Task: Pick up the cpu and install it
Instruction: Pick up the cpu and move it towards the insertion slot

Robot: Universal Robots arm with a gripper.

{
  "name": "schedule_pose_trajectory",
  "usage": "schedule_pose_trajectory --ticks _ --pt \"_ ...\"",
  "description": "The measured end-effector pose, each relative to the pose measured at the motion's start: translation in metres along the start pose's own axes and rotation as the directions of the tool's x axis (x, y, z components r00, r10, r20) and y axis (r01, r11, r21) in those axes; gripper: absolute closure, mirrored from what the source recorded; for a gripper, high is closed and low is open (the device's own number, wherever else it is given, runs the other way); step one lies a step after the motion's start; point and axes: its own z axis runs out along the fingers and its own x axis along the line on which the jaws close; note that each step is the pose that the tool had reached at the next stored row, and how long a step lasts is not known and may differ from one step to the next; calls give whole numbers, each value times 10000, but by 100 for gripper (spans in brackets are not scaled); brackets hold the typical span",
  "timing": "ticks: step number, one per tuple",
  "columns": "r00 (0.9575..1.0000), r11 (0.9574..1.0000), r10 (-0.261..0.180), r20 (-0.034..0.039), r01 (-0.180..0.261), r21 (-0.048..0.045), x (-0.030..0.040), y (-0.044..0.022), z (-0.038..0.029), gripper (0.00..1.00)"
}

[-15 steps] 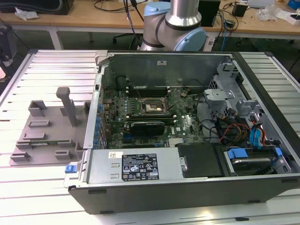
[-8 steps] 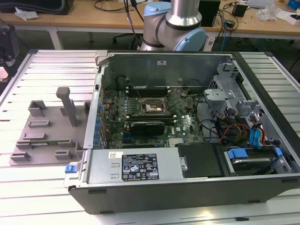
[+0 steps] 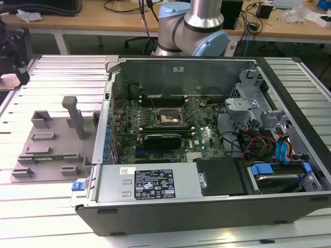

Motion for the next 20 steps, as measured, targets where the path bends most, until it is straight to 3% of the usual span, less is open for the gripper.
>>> schedule_pose_trajectory --ticks 6,12,20 --pt "10000 10000 1 -5 -1 0 -118 -5 3 45" --pt "10000 10000 0 -11 0 -1 -316 -14 9 45" --pt "10000 10000 1 -17 -1 0 -457 -20 12 45"
